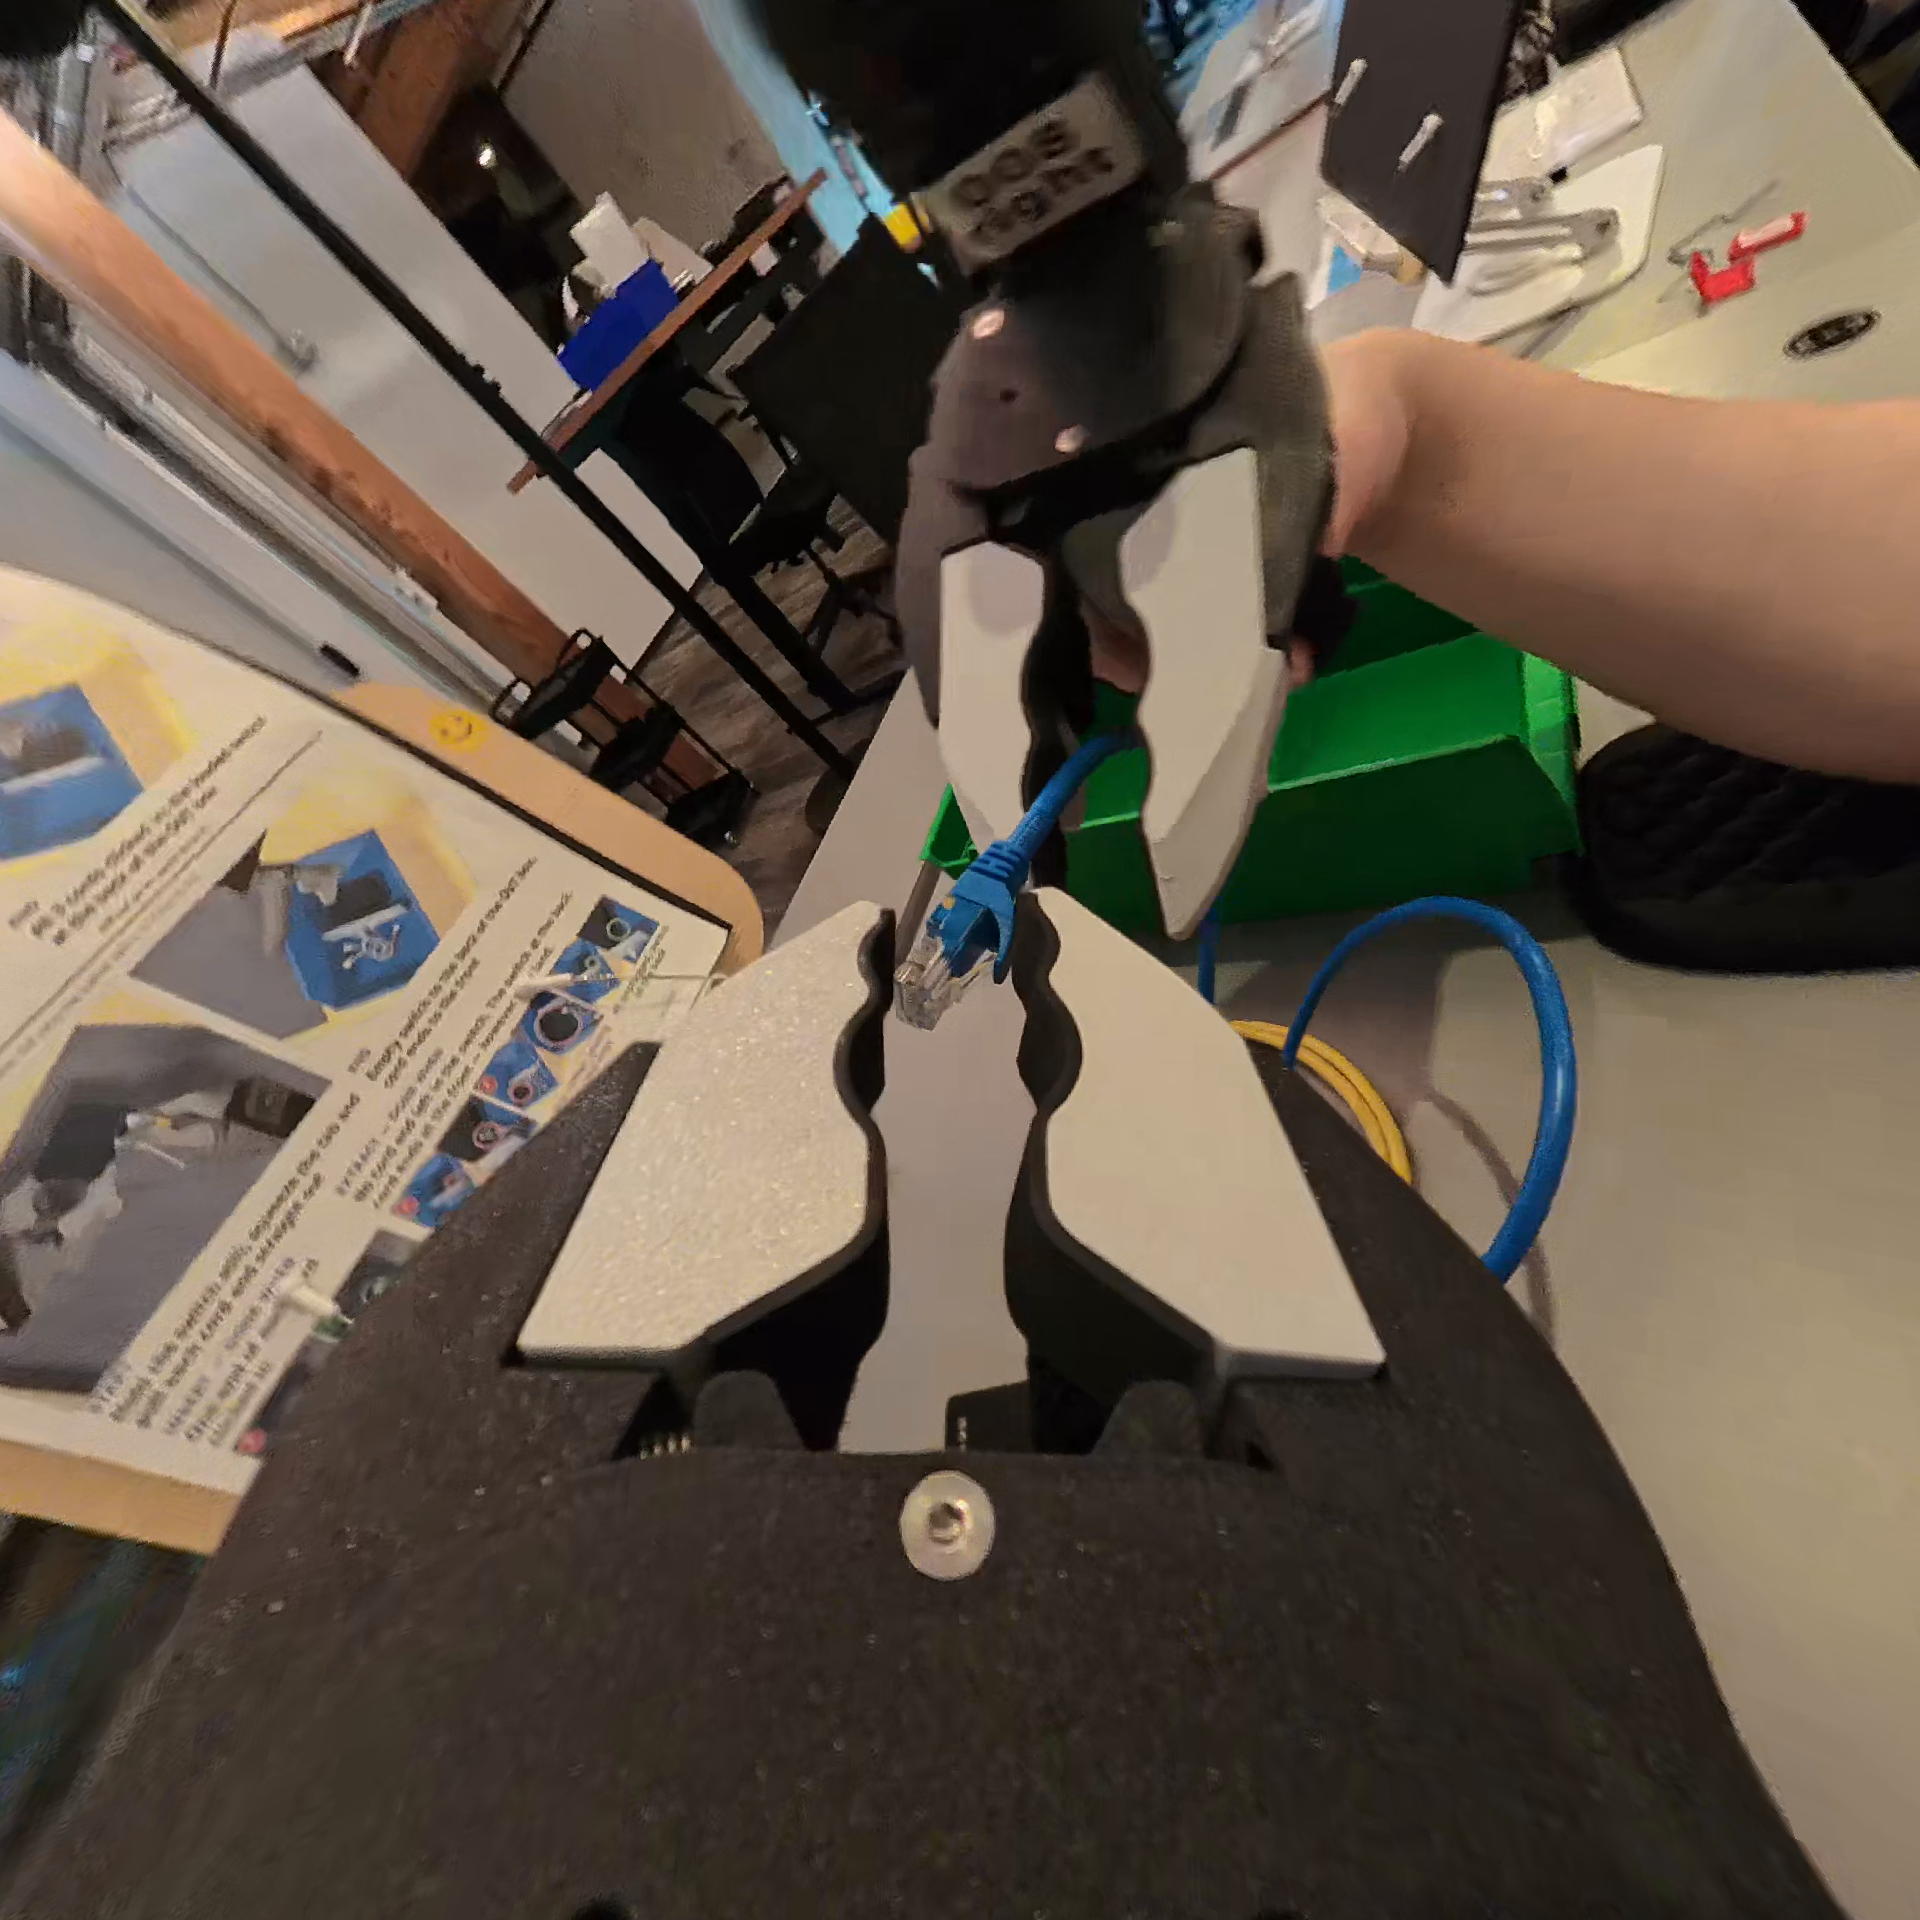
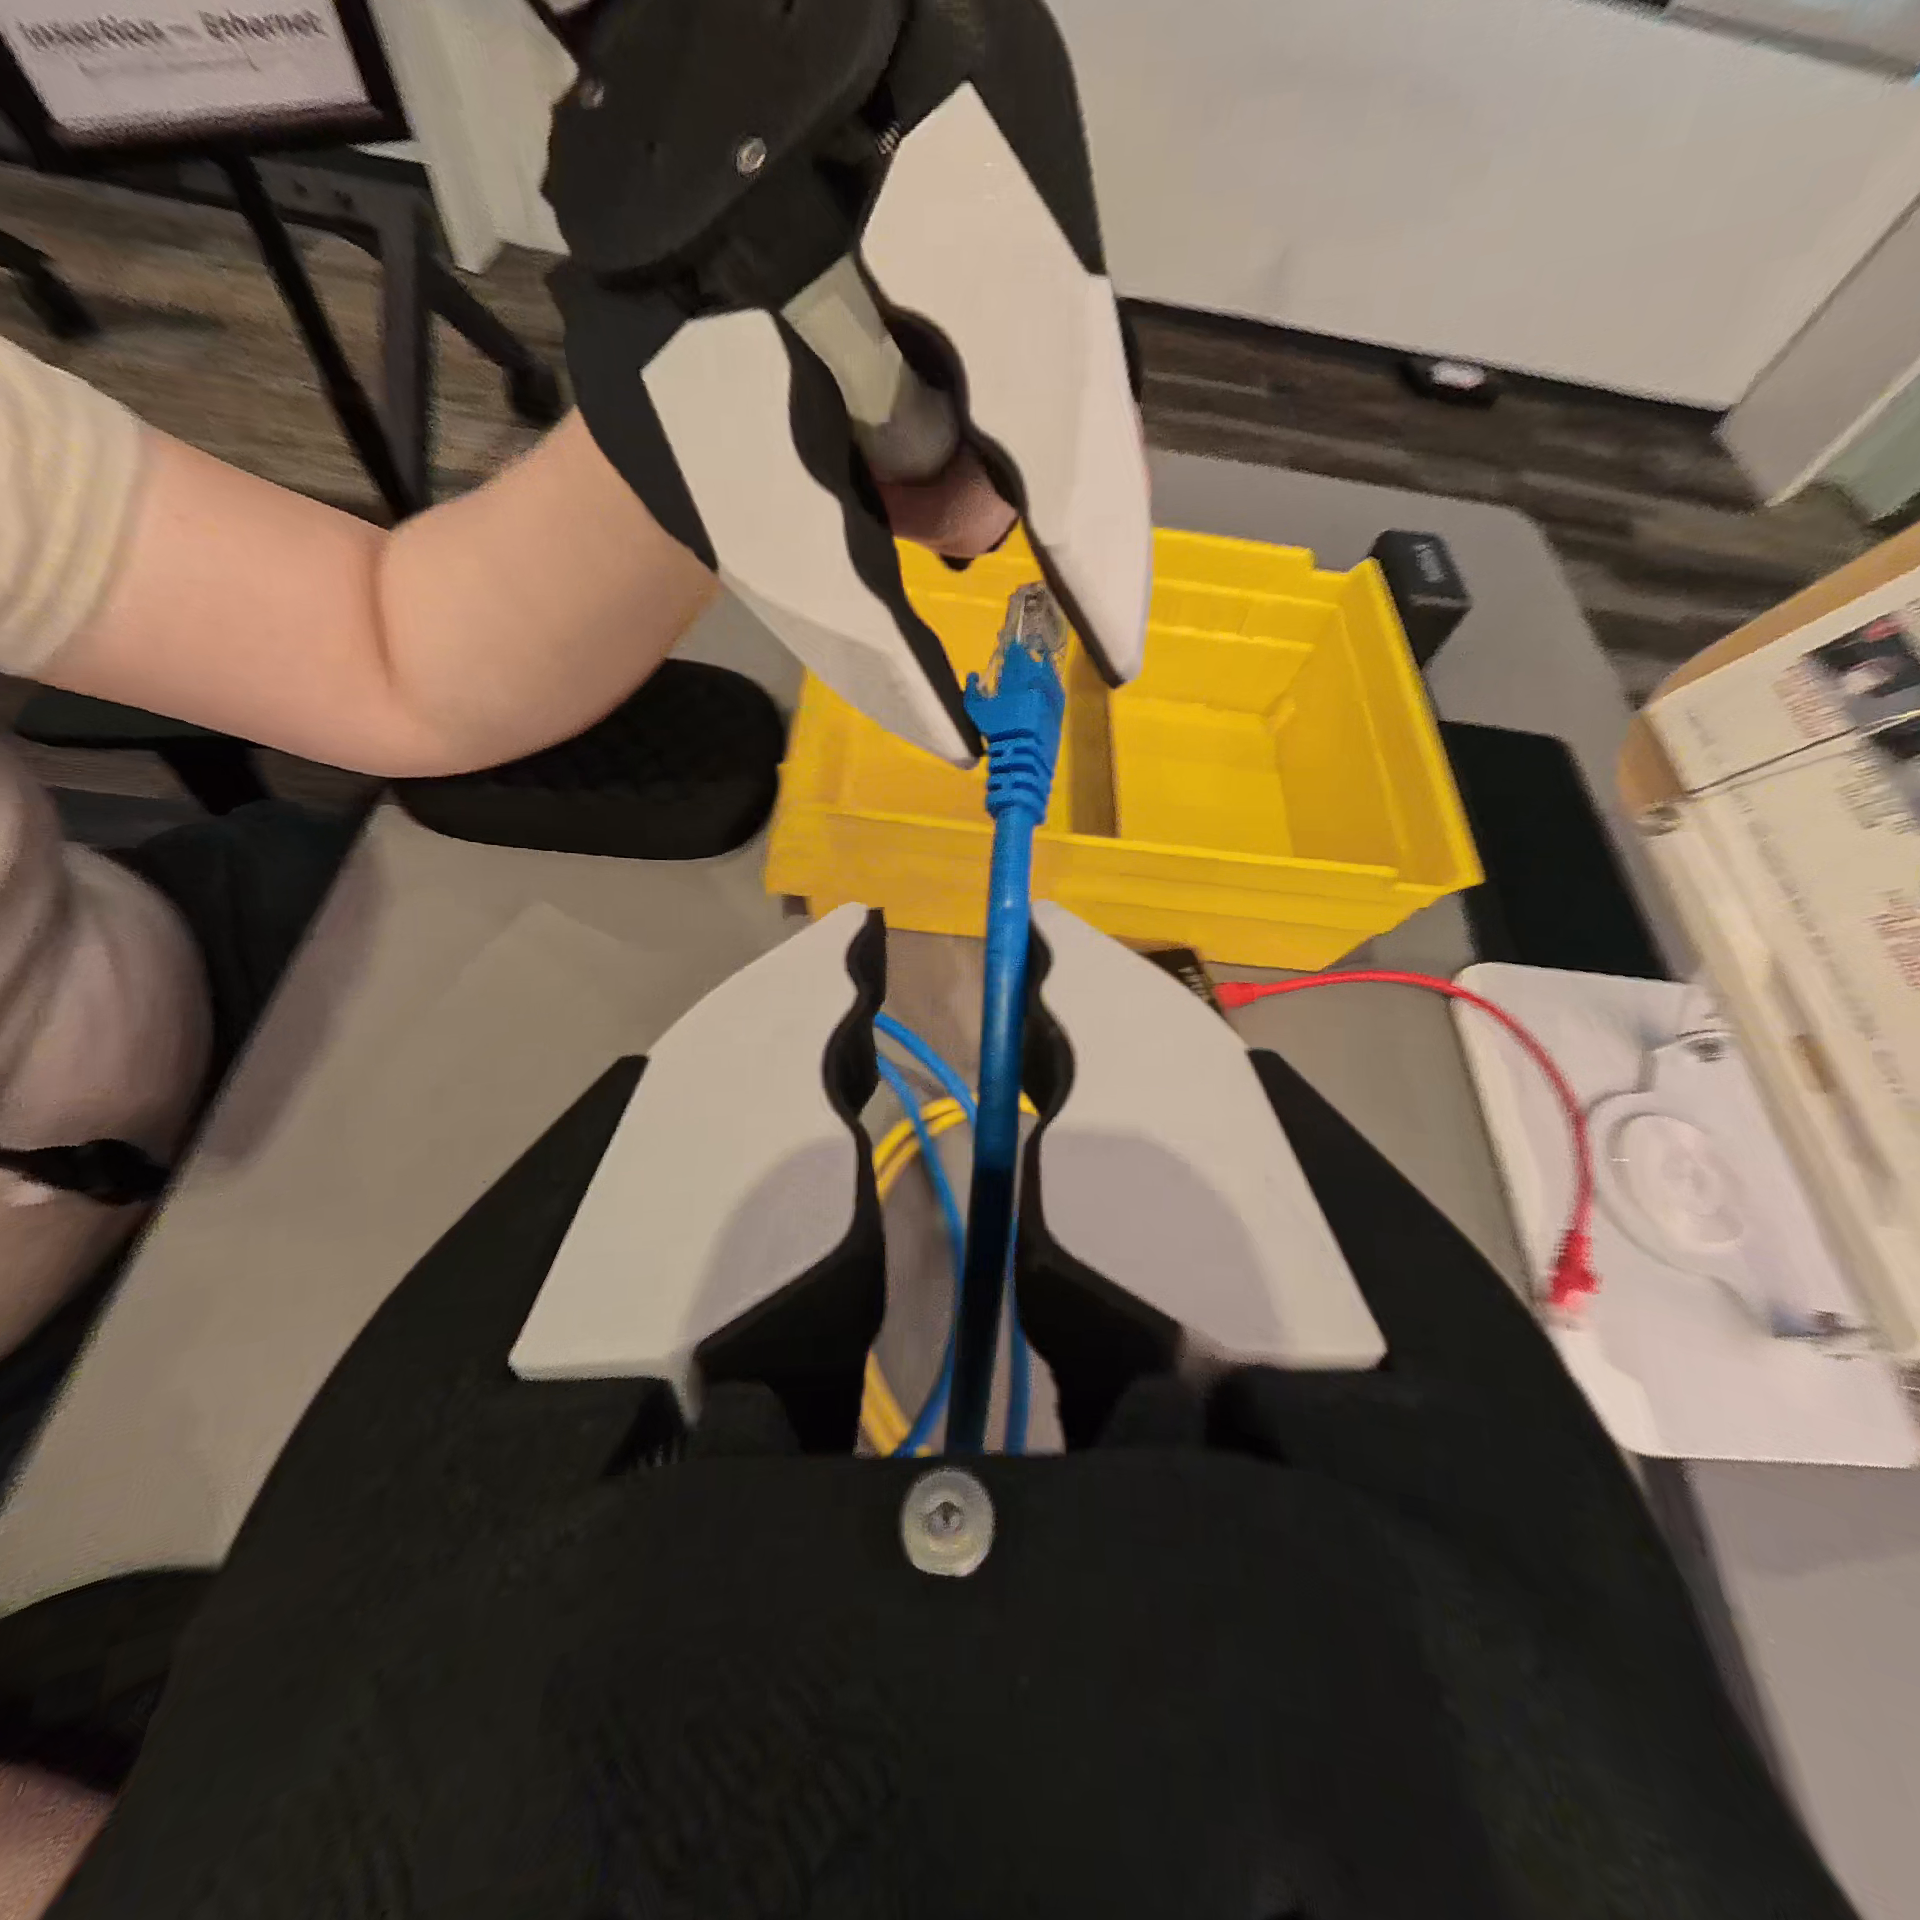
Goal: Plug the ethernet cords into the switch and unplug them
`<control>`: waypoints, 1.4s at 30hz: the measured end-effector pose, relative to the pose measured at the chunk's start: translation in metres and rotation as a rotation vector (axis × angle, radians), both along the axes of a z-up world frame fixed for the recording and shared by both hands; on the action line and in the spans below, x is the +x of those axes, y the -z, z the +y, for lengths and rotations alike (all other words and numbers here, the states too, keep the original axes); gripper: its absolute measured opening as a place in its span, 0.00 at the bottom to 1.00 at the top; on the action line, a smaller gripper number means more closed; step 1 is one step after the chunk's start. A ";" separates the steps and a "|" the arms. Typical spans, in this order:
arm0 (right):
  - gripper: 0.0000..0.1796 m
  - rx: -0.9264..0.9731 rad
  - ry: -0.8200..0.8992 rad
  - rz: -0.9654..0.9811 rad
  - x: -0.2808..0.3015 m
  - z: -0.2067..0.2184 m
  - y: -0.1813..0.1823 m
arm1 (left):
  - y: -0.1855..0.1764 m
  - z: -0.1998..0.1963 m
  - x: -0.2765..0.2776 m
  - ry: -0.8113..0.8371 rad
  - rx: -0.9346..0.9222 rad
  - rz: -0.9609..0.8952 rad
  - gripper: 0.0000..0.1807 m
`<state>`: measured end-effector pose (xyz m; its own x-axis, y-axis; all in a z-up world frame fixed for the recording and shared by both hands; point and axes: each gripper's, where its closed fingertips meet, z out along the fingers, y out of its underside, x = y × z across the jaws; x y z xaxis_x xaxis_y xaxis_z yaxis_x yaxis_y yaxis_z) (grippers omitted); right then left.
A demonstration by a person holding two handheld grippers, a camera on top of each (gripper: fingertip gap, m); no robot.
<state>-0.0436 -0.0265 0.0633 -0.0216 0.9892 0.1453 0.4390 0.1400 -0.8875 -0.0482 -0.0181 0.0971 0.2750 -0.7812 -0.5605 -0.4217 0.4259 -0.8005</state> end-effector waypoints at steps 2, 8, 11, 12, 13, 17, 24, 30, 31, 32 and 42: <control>0.18 0.110 0.039 0.021 -0.002 0.006 -0.006 | -0.005 0.005 -0.004 -0.024 -0.082 -0.058 0.12; 0.20 0.272 0.068 0.005 0.000 0.011 -0.007 | -0.015 0.005 -0.009 0.028 -0.250 -0.184 0.11; 0.15 0.273 0.066 -0.001 0.000 0.012 -0.005 | -0.016 0.005 -0.011 0.039 -0.272 -0.194 0.11; 0.15 0.268 0.062 -0.003 0.000 0.012 -0.004 | -0.016 0.005 -0.011 0.035 -0.273 -0.194 0.11; 0.15 0.268 0.062 -0.005 0.001 0.012 -0.004 | -0.015 0.006 -0.011 0.031 -0.282 -0.191 0.11; 0.09 0.271 0.066 0.003 0.002 0.013 -0.006 | -0.015 0.004 -0.010 0.049 -0.337 -0.208 0.11; 0.13 0.264 0.038 0.076 0.003 0.006 -0.018 | -0.018 0.004 -0.012 0.075 -0.392 -0.251 0.11; 0.21 0.277 -0.099 0.241 0.012 -0.031 -0.053 | -0.031 -0.017 -0.010 0.209 -0.444 -0.296 0.11; 0.22 0.282 -0.120 0.294 0.017 -0.037 -0.063 | -0.033 -0.019 -0.011 0.221 -0.451 -0.301 0.11; 0.23 0.282 -0.142 0.357 0.022 -0.044 -0.074 | -0.034 -0.020 -0.012 0.222 -0.452 -0.304 0.11; 0.18 0.589 0.197 0.567 0.068 0.012 -0.103 | -0.048 -0.034 -0.014 0.373 -0.668 -0.422 0.00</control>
<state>0.0245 -0.0142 0.1664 0.3760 0.7261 0.5757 0.0132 0.6171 -0.7868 -0.0626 -0.0521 0.1448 0.0175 -0.9903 0.1380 0.0399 -0.1372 -0.9897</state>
